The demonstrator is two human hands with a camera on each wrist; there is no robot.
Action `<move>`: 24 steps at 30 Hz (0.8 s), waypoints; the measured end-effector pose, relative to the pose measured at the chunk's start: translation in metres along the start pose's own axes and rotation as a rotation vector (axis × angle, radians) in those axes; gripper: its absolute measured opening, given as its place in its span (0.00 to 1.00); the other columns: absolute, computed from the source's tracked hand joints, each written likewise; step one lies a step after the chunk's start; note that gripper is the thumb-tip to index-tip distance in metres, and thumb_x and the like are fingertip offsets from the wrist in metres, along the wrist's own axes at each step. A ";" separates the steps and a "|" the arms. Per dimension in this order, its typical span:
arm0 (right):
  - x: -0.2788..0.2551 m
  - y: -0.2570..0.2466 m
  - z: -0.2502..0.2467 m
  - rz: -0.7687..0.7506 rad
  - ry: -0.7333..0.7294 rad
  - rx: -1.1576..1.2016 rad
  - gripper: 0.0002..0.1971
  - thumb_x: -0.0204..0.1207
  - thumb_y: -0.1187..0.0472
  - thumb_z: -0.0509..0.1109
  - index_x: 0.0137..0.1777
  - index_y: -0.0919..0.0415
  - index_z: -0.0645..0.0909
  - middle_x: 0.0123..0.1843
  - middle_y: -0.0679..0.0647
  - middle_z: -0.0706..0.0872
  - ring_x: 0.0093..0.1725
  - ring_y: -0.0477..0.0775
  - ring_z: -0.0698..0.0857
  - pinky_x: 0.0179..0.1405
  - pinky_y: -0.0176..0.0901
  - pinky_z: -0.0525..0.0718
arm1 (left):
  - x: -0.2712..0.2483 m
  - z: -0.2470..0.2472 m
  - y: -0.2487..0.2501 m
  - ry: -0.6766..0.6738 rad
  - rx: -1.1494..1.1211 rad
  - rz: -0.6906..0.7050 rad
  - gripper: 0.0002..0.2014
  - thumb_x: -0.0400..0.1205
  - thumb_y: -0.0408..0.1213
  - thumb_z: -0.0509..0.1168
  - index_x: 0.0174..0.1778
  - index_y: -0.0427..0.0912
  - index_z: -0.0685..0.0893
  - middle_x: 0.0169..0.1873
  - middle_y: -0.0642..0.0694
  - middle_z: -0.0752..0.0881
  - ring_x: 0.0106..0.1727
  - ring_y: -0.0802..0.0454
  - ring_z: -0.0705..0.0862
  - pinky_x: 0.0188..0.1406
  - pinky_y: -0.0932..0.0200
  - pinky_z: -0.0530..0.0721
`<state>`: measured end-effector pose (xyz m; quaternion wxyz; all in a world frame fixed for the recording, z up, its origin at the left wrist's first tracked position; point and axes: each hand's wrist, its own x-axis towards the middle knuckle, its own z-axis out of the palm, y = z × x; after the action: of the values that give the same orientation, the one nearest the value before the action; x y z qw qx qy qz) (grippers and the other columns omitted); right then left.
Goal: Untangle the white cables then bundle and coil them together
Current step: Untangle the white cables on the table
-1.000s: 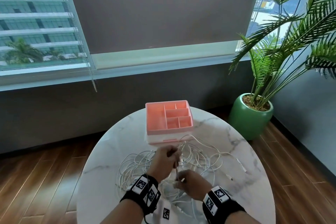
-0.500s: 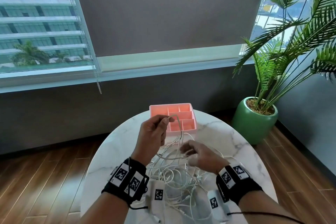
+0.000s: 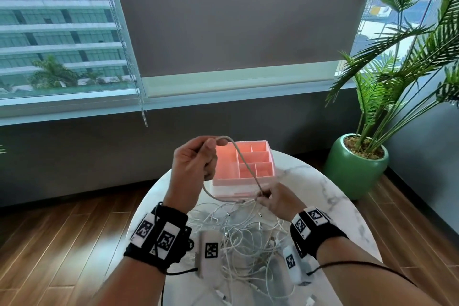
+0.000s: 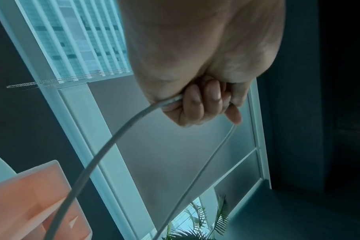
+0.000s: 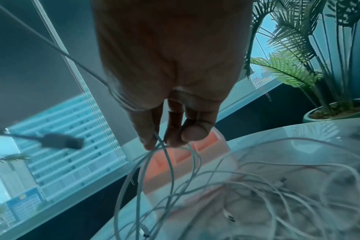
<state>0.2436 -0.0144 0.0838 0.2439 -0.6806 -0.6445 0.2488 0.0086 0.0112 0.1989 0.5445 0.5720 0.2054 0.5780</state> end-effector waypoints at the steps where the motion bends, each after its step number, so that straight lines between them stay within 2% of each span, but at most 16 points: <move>1: -0.002 0.003 -0.001 0.024 -0.011 0.017 0.05 0.79 0.59 0.74 0.47 0.57 0.91 0.35 0.43 0.87 0.31 0.34 0.84 0.40 0.35 0.80 | 0.001 -0.005 0.000 0.017 0.017 -0.001 0.14 0.87 0.39 0.63 0.52 0.33 0.90 0.25 0.30 0.66 0.23 0.52 0.59 0.22 0.62 0.58; 2: -0.004 0.004 -0.006 0.033 0.006 0.040 0.06 0.80 0.58 0.73 0.49 0.57 0.92 0.33 0.40 0.86 0.27 0.32 0.82 0.36 0.31 0.78 | 0.001 -0.009 0.000 0.036 0.046 -0.009 0.14 0.87 0.39 0.63 0.52 0.33 0.89 0.24 0.35 0.65 0.23 0.52 0.59 0.22 0.62 0.58; 4: -0.002 -0.002 -0.023 0.056 0.102 0.122 0.08 0.81 0.54 0.72 0.48 0.56 0.91 0.31 0.43 0.86 0.24 0.34 0.80 0.30 0.29 0.76 | -0.001 -0.016 -0.007 0.076 0.136 -0.044 0.13 0.89 0.38 0.62 0.52 0.34 0.89 0.24 0.44 0.65 0.23 0.52 0.61 0.21 0.62 0.61; 6: 0.004 -0.017 -0.050 0.059 0.218 0.266 0.10 0.83 0.55 0.71 0.44 0.58 0.90 0.31 0.52 0.88 0.25 0.44 0.82 0.29 0.36 0.80 | -0.005 -0.021 -0.018 0.114 0.236 -0.101 0.12 0.89 0.35 0.61 0.51 0.35 0.89 0.25 0.44 0.66 0.23 0.53 0.62 0.19 0.63 0.63; 9: 0.014 -0.048 -0.095 -0.020 0.310 0.503 0.11 0.85 0.62 0.66 0.46 0.67 0.87 0.36 0.62 0.91 0.30 0.57 0.88 0.32 0.49 0.87 | -0.011 -0.023 -0.040 0.153 0.319 -0.192 0.11 0.90 0.32 0.60 0.48 0.37 0.88 0.28 0.41 0.67 0.23 0.55 0.63 0.18 0.66 0.64; 11: 0.014 -0.072 -0.122 -0.063 0.360 0.576 0.11 0.86 0.61 0.65 0.48 0.68 0.85 0.38 0.63 0.91 0.32 0.60 0.90 0.33 0.51 0.89 | -0.013 -0.022 -0.056 0.156 0.361 -0.246 0.11 0.89 0.31 0.60 0.46 0.38 0.87 0.26 0.43 0.68 0.23 0.55 0.64 0.18 0.67 0.64; 14: 0.008 -0.109 -0.153 -0.157 0.462 0.703 0.12 0.87 0.59 0.64 0.48 0.67 0.84 0.36 0.62 0.90 0.29 0.57 0.88 0.31 0.47 0.89 | -0.015 -0.013 -0.072 0.104 0.378 -0.283 0.10 0.88 0.30 0.62 0.46 0.39 0.87 0.20 0.57 0.72 0.22 0.57 0.64 0.20 0.64 0.63; 17: 0.001 -0.144 -0.169 -0.283 0.478 0.879 0.12 0.88 0.62 0.61 0.45 0.66 0.81 0.34 0.60 0.87 0.26 0.57 0.85 0.28 0.46 0.87 | -0.012 0.001 -0.072 0.011 0.392 -0.253 0.07 0.87 0.35 0.65 0.51 0.38 0.87 0.21 0.61 0.76 0.22 0.63 0.68 0.22 0.69 0.66; 19: -0.004 -0.160 -0.172 -0.351 0.453 0.966 0.13 0.89 0.62 0.60 0.45 0.65 0.80 0.35 0.61 0.87 0.27 0.58 0.85 0.30 0.48 0.87 | -0.009 0.012 -0.071 -0.063 0.391 -0.232 0.08 0.86 0.39 0.67 0.55 0.40 0.87 0.21 0.61 0.75 0.23 0.63 0.69 0.23 0.71 0.68; 21: -0.008 -0.172 -0.172 -0.406 0.427 1.053 0.13 0.89 0.62 0.59 0.45 0.65 0.78 0.36 0.63 0.86 0.28 0.59 0.85 0.31 0.47 0.86 | -0.005 0.018 -0.072 -0.112 0.450 -0.212 0.09 0.83 0.40 0.71 0.57 0.44 0.88 0.23 0.60 0.75 0.24 0.64 0.72 0.28 0.71 0.72; 24: -0.012 -0.183 -0.178 -0.470 0.432 1.180 0.13 0.89 0.61 0.58 0.45 0.67 0.77 0.36 0.64 0.86 0.28 0.60 0.85 0.29 0.46 0.85 | -0.001 0.021 -0.076 -0.105 0.533 -0.204 0.04 0.82 0.36 0.72 0.50 0.42 0.90 0.27 0.57 0.83 0.27 0.64 0.77 0.35 0.67 0.75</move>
<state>0.2209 -0.0195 0.3380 0.7463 -0.3091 -0.4683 0.3580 0.0570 0.0267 0.1390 0.4403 0.7006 0.3779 0.4153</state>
